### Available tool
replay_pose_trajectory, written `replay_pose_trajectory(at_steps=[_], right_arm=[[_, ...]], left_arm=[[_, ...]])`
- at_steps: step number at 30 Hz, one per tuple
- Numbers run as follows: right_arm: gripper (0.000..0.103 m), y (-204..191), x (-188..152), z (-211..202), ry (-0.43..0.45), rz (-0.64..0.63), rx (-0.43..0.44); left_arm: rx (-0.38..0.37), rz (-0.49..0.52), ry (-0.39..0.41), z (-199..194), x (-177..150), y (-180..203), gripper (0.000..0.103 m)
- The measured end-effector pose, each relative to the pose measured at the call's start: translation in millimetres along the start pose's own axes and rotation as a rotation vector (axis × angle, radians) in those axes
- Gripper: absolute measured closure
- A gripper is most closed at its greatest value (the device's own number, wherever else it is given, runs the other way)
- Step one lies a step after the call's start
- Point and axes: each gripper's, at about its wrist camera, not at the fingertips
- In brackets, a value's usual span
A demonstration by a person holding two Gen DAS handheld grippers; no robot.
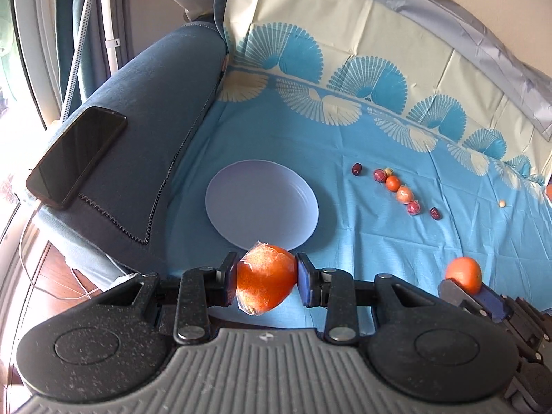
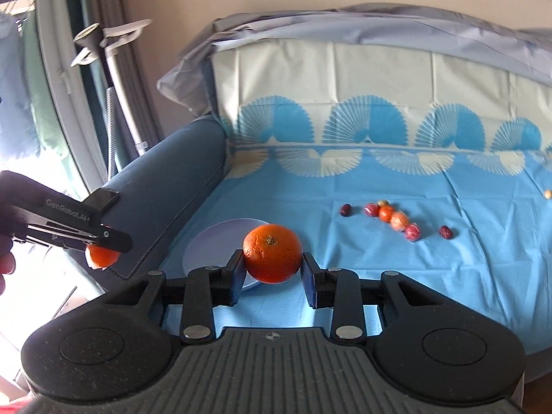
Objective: Organize fruits
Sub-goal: 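Carry the wrapped orange and tangerine over the white plate with both tools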
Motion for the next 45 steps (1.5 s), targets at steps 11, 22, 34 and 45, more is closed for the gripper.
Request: replay_pose_trajectory(at_steps=[11, 22, 34, 45], right_arm=[[0.067, -9.8, 3.9, 7.6, -0.043, -0.07, -0.007], [0.067, -24.0, 15.0, 59.7, -0.131, -0.108, 0.017], [0.067, -15.9, 23.2, 159.3, -0.252, -0.112, 0.059], [0.067, -18.9, 23.8, 254.6, -0.363, -0.125, 0.098]], left_arm=[[-0.011, -0.015, -0.015, 10.7, 1.4, -11.8, 0.065], [-0.008, -0.033, -0.046, 57.1, 34.2, -19.4, 0.065], [0.007, -0.047, -0.171, 159.5, 68.5, -16.7, 0.065], [0.098, -0.006, -0.262, 256.1, 80.6, -15.8, 0.065]])
Point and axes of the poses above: each gripper's, at about its wrist camera, not at the fingertips, and z roughly the way its jaws point, y to its right, x to its top, and after that the axes turned 14 degrees about -z, right-handed
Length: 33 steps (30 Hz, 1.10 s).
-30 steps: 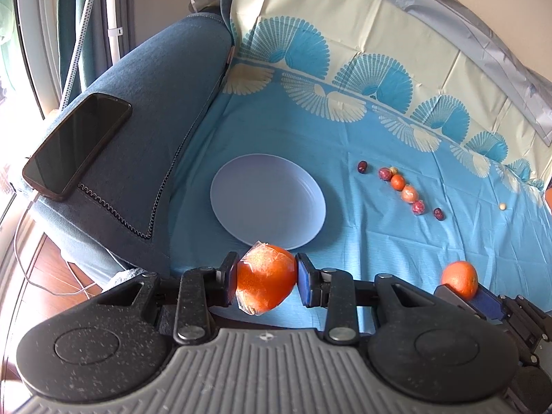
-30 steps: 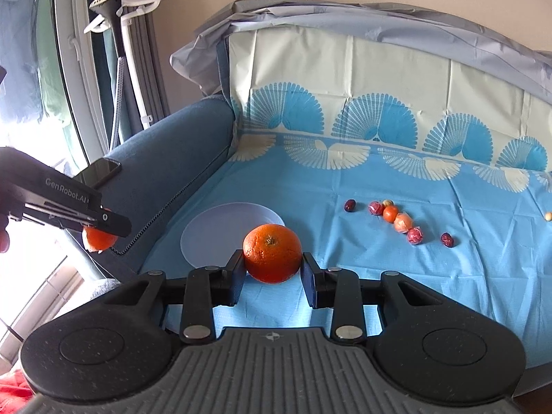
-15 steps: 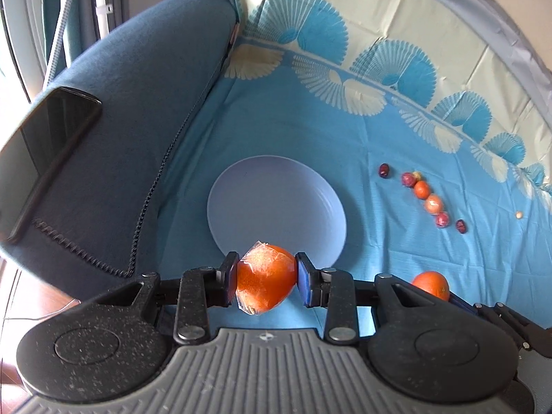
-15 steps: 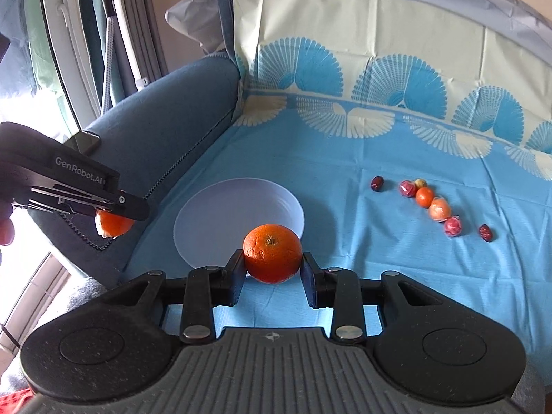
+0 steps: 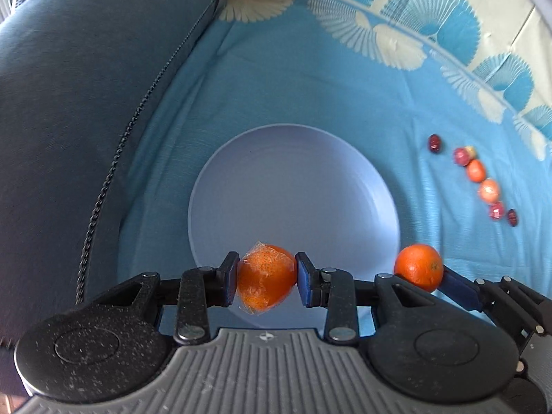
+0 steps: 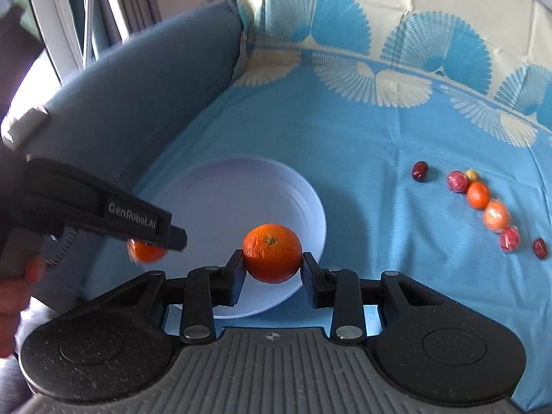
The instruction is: Organize fruits
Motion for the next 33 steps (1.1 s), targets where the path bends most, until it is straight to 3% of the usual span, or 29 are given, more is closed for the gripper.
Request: replay_pose_trajectory(at_steps=[5, 6, 7, 8, 9, 10, 12, 15, 22, 26, 33], right_arm=[[0.066, 2.5, -0.3, 23.6, -0.049, 0.006, 0.025], [0.065, 3.0, 0.9, 25.8, -0.046, 0.002, 0.025], [0.063, 3.7, 2.9, 26.9, -0.039, 0.0, 0.02], [0.046, 4.2, 4.5, 25.9, -0.028, -0.003, 0.011], [0.023, 4.8, 6.5, 22.8, -0.015, -0.007, -0.005], [0.016, 5.3, 6.8, 17.1, 0.005, -0.006, -0.024], [0.01, 4.8, 6.3, 1.9, 0.045, -0.007, -0.037], [0.006, 3.2, -3.2, -21.8, 0.031, 0.012, -0.007], [0.003, -13.7, -40.2, -89.5, 0.006, 0.07, 0.015], [0.001, -23.2, -54.7, -123.6, 0.06, 0.051, -0.024], [0.001, -25.9, -72.5, -168.5, 0.161, 0.056, -0.078]], left_arm=[[0.023, 0.011, -0.019, 23.4, 6.9, 2.2, 0.06], [0.026, 0.006, -0.012, 23.7, 8.9, 2.8, 0.053], [0.026, 0.001, 0.007, 20.7, 10.6, 3.5, 0.028], [0.024, -0.004, 0.045, 14.4, 11.5, 4.4, 0.007], [0.017, -0.009, 0.104, 4.7, 11.0, 3.7, 0.003], [0.001, -0.006, 0.163, -6.1, 8.9, 3.5, 0.0], [-0.018, 0.026, 0.206, -23.8, 6.2, 4.8, 0.0], [0.01, 0.062, 0.205, -45.6, -4.4, 2.0, 0.0], [0.095, 0.007, 0.213, -100.8, -67.4, -26.3, 0.0], [0.09, 0.0, 0.195, -129.1, -93.2, -37.9, 0.0], [0.068, 0.014, 0.292, -169.7, -118.1, -32.1, 0.0]])
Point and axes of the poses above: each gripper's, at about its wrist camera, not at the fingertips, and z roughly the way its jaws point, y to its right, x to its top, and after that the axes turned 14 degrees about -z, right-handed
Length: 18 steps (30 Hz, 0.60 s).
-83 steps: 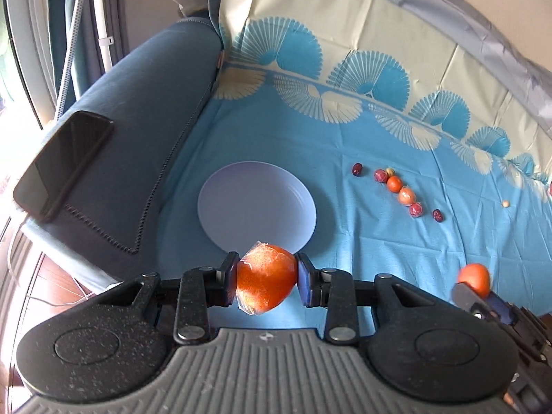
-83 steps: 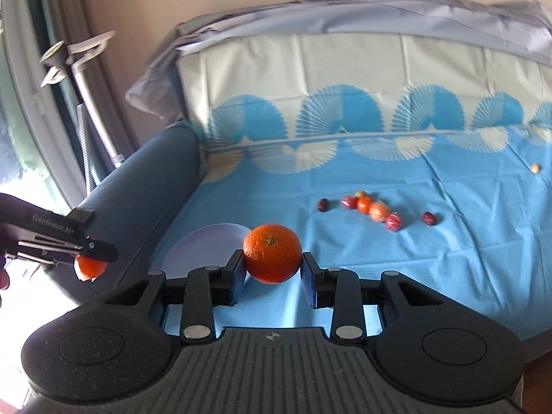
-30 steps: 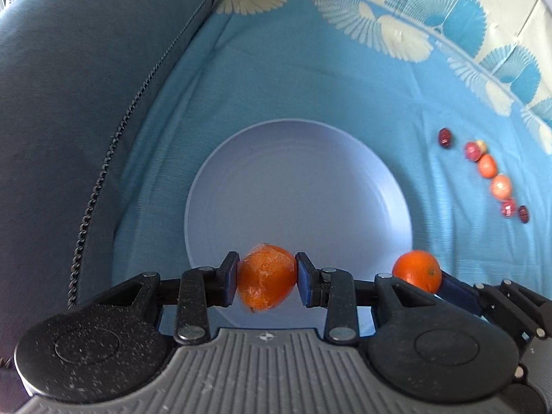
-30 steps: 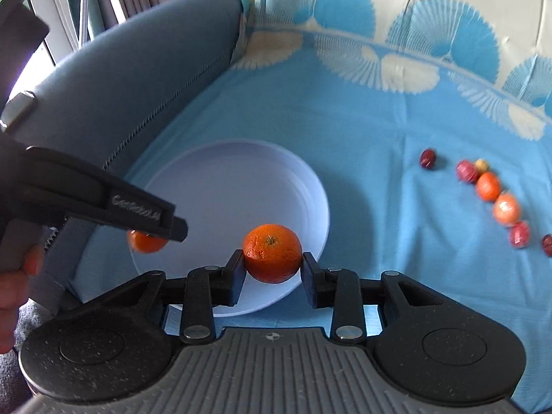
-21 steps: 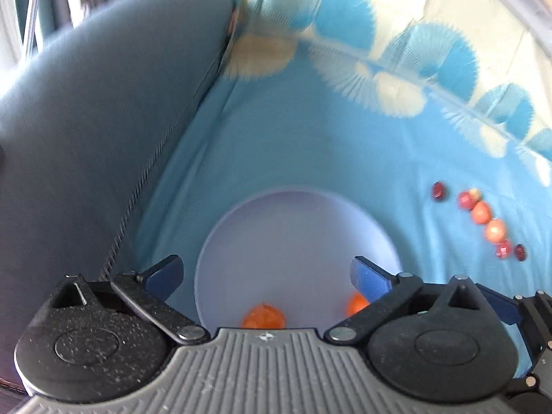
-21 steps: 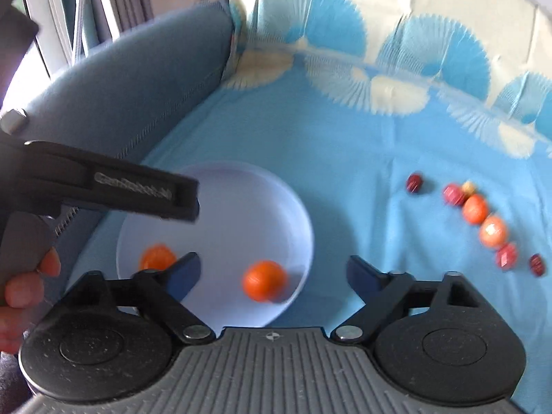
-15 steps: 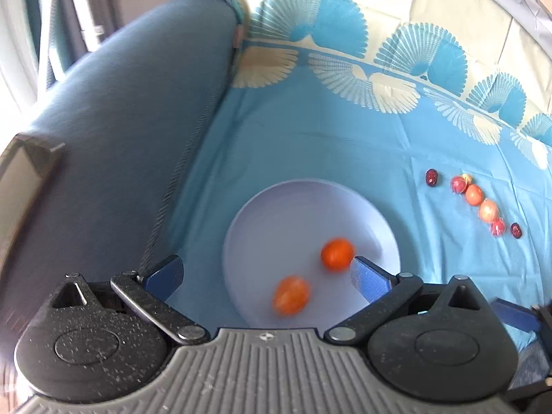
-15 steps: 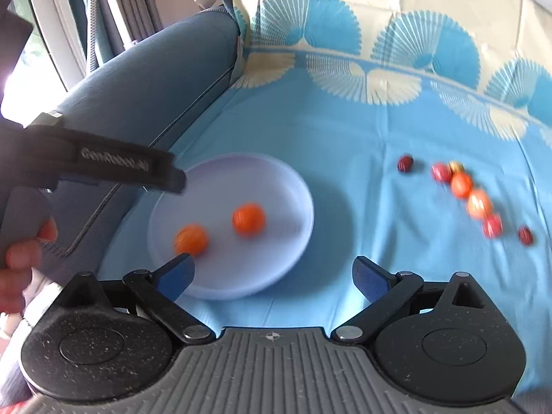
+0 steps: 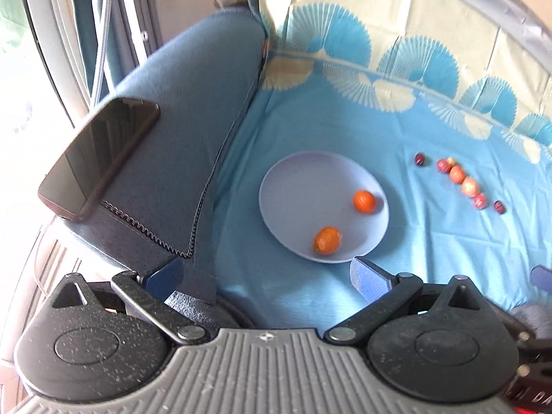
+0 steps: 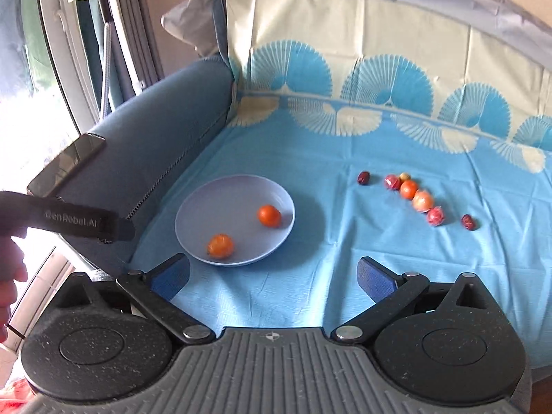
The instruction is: Organize fruits
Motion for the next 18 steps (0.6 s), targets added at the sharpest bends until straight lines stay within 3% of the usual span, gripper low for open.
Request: replay_pose_trajectory(at_steps=[10, 18], right_arm=[[0.001, 0.6, -1.2, -32.4, 0.076, -0.021, -0.004], [0.001, -0.7, -3.3, -42.7, 0.092, -0.01, -0.008]], left_arm=[[-0.01, 0.06, 0.074, -36.5, -13.8, 23.2, 0.0], [-0.024, 0.078, 0.09, -48.5, -18.1, 24.4, 0.0]])
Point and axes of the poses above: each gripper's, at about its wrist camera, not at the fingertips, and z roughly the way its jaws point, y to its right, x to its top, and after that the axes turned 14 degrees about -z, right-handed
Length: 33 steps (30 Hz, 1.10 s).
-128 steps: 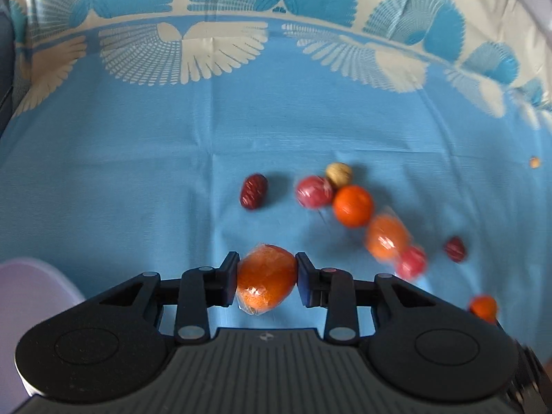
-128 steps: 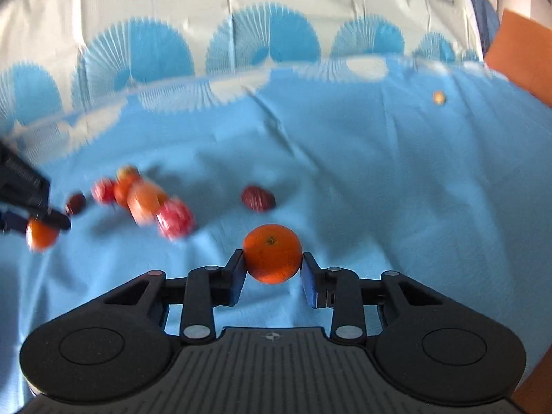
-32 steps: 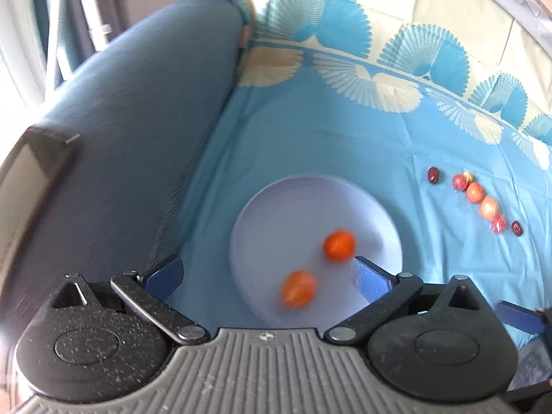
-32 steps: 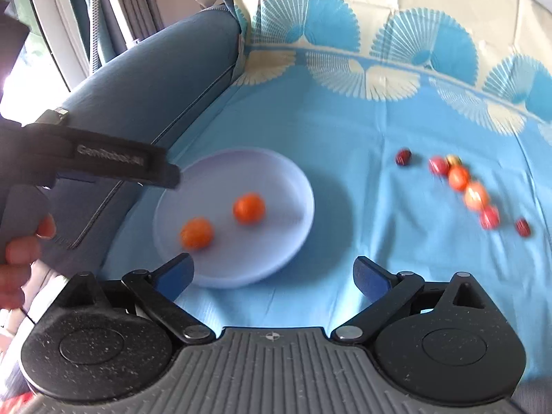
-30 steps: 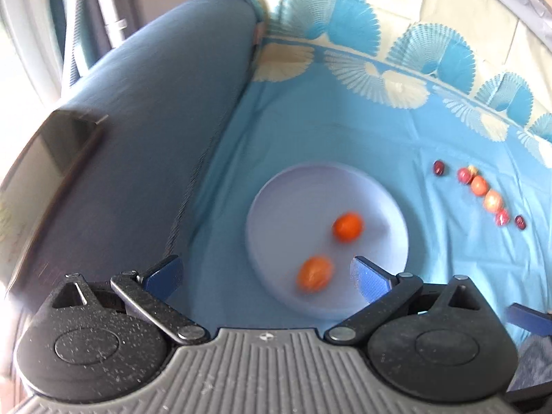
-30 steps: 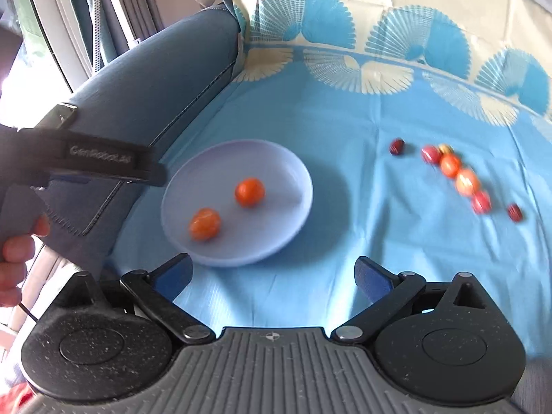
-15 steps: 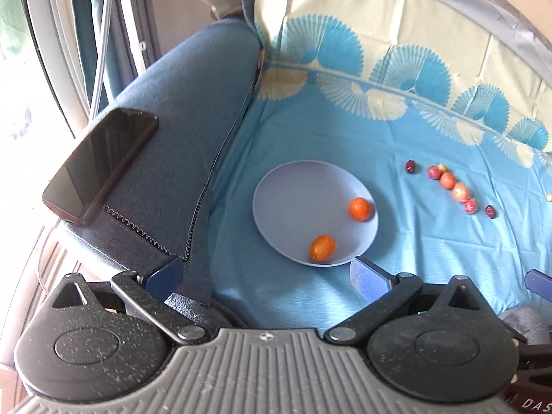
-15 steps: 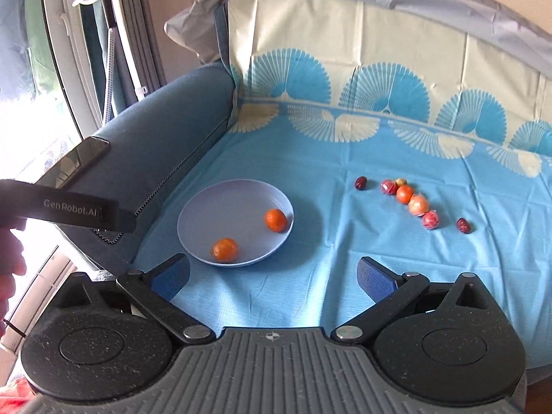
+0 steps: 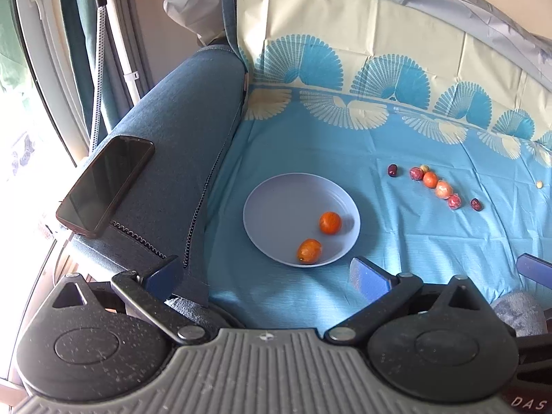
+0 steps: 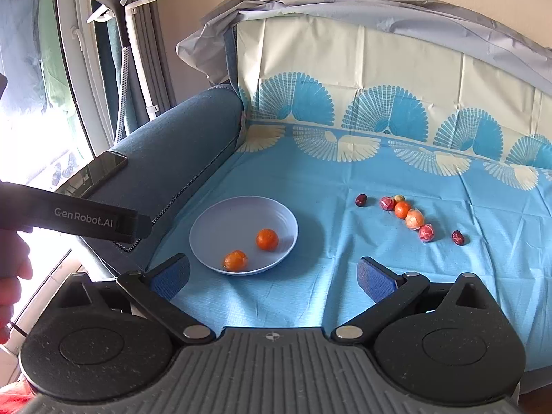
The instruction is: Organize fruits
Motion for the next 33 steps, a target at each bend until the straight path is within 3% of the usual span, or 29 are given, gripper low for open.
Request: replay_pose_trajectory(at_steps=[22, 33], right_arm=[[0.001, 3.0, -2.7, 4.9, -0.024, 0.013, -0.008], [0.001, 17.4, -7.8, 17.8, -0.042, 0.067, -0.029]], left_arm=[[-0.005, 0.004, -0.017, 10.0, 2.6, -0.8, 0.0], [-0.009, 0.032, -0.04, 28.5, 14.1, 19.4, 0.0]])
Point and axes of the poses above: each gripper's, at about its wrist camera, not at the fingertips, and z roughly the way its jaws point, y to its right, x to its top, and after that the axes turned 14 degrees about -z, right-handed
